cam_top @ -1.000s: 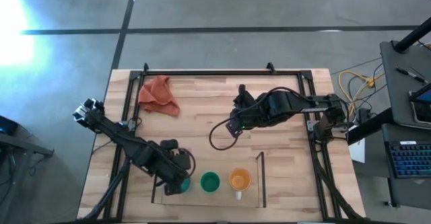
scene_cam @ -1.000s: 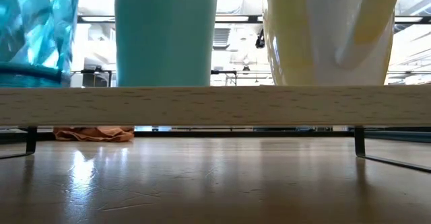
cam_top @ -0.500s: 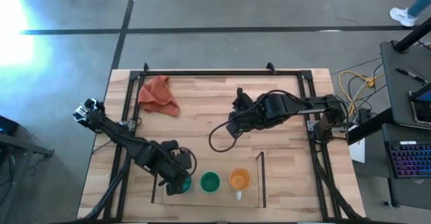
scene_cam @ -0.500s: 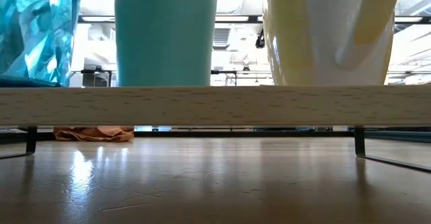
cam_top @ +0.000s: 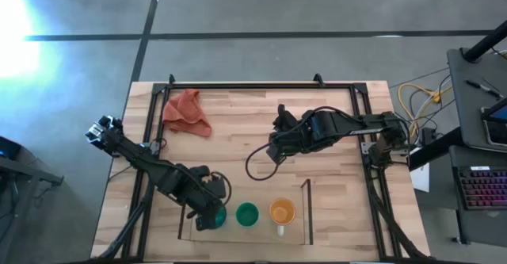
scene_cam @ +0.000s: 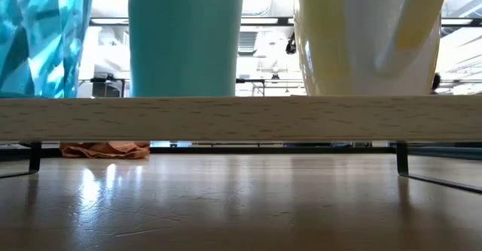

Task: Stack small to large cups/mugs on shelf
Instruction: Put the blue glass on the shelf, then return to Home Position

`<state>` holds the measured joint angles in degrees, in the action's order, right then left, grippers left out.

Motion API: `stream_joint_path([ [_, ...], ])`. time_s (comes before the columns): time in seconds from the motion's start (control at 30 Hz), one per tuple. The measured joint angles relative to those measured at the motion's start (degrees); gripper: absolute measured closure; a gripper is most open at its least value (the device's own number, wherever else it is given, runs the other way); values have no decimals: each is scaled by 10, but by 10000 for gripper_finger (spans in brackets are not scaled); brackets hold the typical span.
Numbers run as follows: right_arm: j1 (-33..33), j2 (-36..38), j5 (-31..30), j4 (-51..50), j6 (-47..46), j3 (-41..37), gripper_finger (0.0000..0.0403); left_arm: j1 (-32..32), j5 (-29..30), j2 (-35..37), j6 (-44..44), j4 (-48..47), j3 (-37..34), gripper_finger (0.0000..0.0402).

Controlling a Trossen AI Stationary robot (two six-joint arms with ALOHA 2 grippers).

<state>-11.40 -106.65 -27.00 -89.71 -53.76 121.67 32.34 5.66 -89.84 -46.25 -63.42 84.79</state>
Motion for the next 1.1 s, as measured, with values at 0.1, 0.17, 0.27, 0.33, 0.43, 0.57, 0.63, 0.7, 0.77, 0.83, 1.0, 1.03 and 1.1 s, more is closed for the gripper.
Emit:
stream_joint_path([
  [0.1,0,0,0,0,5,0,298,0,-8,0,-6,0,0,343],
  [0.17,0,0,0,-1,10,0,298,0,-9,1,-12,-2,3,343],
  [0.27,0,1,2,-1,14,0,298,-1,-8,10,-12,0,9,342],
  [0.33,0,2,1,-1,18,0,298,-2,-8,20,-12,0,10,342],
  [0.43,0,4,1,-1,20,0,298,-4,-7,35,-14,-1,9,342],
  [0.57,0,18,1,8,32,0,298,-12,3,75,-12,-1,33,342],
  [0.63,0,36,1,27,54,4,298,-16,42,102,13,1,59,342],
  [0.7,0,56,1,48,90,24,298,-20,99,132,71,11,81,342],
  [0.77,-2,78,2,55,96,52,298,-21,157,161,154,27,99,343],
  [0.83,-8,103,20,57,74,80,298,-21,188,190,187,86,104,343],
  [1.0,-54,160,48,127,76,111,298,-15,137,256,248,243,76,343],
  [1.03,-78,166,32,164,148,109,298,-15,104,266,285,275,60,343],
  [1.1,-133,179,-11,232,218,92,298,-15,78,287,307,364,7,343],
])
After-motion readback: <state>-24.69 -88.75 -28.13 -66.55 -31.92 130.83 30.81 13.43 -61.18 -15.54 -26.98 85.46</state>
